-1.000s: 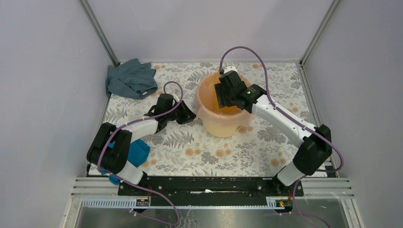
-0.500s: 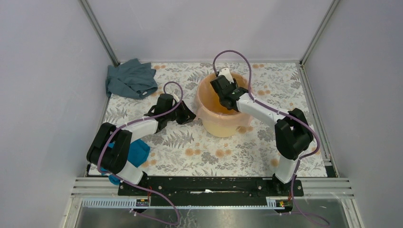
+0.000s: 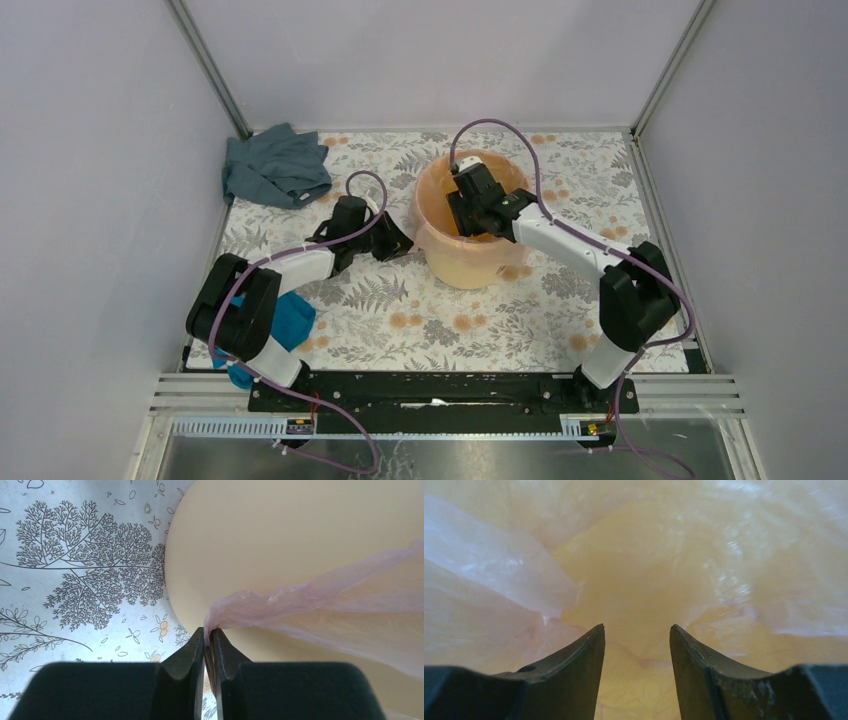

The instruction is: Put the trash bags into the trash bin

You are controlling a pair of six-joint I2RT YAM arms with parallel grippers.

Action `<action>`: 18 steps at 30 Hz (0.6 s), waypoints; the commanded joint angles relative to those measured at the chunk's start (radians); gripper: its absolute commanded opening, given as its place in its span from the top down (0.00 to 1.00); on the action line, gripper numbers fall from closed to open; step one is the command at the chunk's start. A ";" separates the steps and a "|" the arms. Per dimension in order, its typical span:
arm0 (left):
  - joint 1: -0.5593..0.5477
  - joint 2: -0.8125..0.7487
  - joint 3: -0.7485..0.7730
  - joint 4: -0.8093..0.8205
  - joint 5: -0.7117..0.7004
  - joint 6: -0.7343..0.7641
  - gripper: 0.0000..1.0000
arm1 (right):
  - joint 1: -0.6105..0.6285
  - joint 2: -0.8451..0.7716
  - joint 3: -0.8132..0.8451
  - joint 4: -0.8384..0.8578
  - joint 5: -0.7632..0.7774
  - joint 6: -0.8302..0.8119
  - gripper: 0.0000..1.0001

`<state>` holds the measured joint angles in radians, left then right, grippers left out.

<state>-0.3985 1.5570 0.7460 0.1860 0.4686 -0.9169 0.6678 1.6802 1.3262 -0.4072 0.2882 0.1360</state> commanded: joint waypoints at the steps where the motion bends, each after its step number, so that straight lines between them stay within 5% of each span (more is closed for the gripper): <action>1: -0.005 0.017 0.039 0.056 0.021 -0.002 0.86 | 0.008 0.062 -0.012 -0.052 -0.108 0.006 0.42; 18: -0.009 0.003 0.039 0.046 0.011 -0.002 0.84 | 0.007 0.323 -0.046 0.085 -0.120 0.036 0.40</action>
<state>-0.4015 1.5703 0.7464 0.1913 0.4747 -0.9176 0.6693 1.9636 1.3125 -0.3729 0.1902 0.1474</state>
